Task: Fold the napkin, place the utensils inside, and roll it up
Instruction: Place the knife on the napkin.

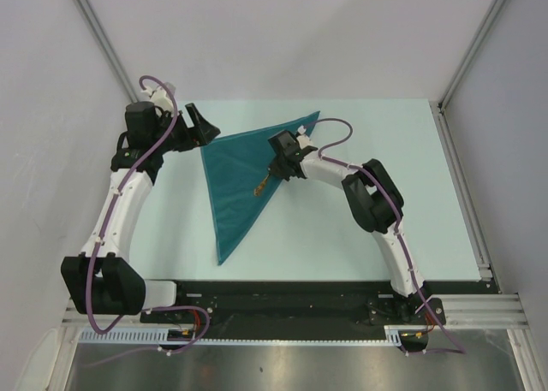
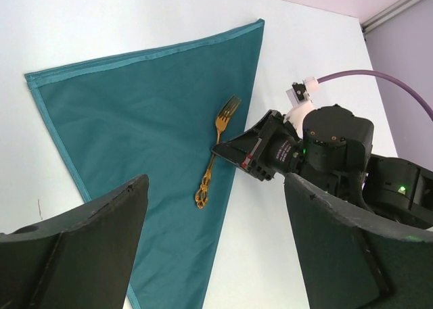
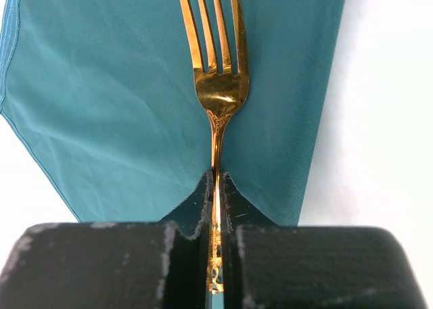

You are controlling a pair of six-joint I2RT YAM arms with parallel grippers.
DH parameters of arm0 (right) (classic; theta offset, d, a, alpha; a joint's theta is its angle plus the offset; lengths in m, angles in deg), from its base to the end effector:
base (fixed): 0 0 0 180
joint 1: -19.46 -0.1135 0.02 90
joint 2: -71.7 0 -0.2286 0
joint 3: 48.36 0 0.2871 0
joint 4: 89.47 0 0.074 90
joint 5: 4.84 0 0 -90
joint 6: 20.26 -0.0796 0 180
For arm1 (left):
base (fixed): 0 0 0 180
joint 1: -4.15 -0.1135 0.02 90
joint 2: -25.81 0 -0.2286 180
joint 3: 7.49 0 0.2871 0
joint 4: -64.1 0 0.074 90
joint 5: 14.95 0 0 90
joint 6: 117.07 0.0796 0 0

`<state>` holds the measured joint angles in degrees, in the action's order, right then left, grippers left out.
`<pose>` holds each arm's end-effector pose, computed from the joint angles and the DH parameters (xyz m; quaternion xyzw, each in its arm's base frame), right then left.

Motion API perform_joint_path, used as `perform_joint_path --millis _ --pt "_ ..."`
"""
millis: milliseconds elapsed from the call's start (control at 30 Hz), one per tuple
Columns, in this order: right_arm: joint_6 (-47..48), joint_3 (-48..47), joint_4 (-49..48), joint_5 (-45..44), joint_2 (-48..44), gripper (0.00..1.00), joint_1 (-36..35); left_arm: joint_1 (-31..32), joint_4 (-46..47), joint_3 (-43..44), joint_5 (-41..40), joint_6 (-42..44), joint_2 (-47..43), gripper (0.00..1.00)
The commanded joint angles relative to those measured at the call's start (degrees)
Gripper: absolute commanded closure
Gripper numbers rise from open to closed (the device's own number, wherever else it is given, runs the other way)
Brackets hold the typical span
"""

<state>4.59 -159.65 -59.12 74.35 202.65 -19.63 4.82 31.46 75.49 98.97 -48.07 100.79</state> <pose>0.4270 0.3276 0.0730 0.2423 0.9042 0.2143 0.2789 0.3781 -0.0367 0.3131 -0.0352 0.8303 -0.2706 0.4860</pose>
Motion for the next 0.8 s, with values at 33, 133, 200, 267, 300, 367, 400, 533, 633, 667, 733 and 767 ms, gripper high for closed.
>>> perform_joint_path --millis 33,133,200,267,300,367,400,533,633,667,733,767 --pt "1.86 -0.89 -1.76 1.23 2.02 0.86 0.33 -0.49 2.38 -0.43 1.39 -0.54 -0.54 0.14" --pt "3.27 -1.59 -1.76 1.23 1.85 0.72 0.16 -0.49 2.3 -0.51 1.48 -0.54 -0.54 0.14" --pt "5.2 -2.55 -1.15 0.97 1.41 0.67 -0.02 -0.49 2.3 -0.51 1.48 -0.54 -0.36 0.14" --pt "8.17 -3.0 -1.06 1.57 0.71 0.65 -0.11 -0.49 2.3 -0.51 1.48 -0.45 -0.36 0.14" --pt "9.15 -3.26 -1.06 1.75 -0.43 0.64 -0.11 -0.49 2.38 -0.51 1.39 -0.45 -0.36 0.14" --pt "11.43 -2.74 -2.1 2.54 -2.36 0.64 -0.11 -0.49 2.3 -0.6 1.22 -0.28 -0.36 0.14" --pt "14.49 -1.52 -3.94 2.63 -4.55 0.63 0.15 -0.49 2.3 -0.52 1.04 -0.28 -0.36 0.14" --pt "20.4 2.61 -8.26 4.12 -9.3 0.6 3.91 -0.49 2.12 -0.6 0.6 -0.1 -0.36 0.14" --pt "22.16 5.17 -11.24 10.25 -9.84 0.59 10.14 -1.99 2.21 -0.51 0.69 -0.1 -0.27 0.14" --pt "22.34 5.79 -12.47 12.54 -9.67 0.59 11.74 -1.98 2.3 -0.78 0.69 -0.1 -0.19 0.14" --pt "22.17 6.75 -16.16 15.45 -9.06 0.6 14.9 -1.98 2.47 -0.87 0.69 -0.1 0.08 0.14" --pt "22.25 7.02 -17.65 18.42 -7.83 0.6 17.53 -2.07 2.47 -0.87 0.6 -0.1 0.17 0.14"
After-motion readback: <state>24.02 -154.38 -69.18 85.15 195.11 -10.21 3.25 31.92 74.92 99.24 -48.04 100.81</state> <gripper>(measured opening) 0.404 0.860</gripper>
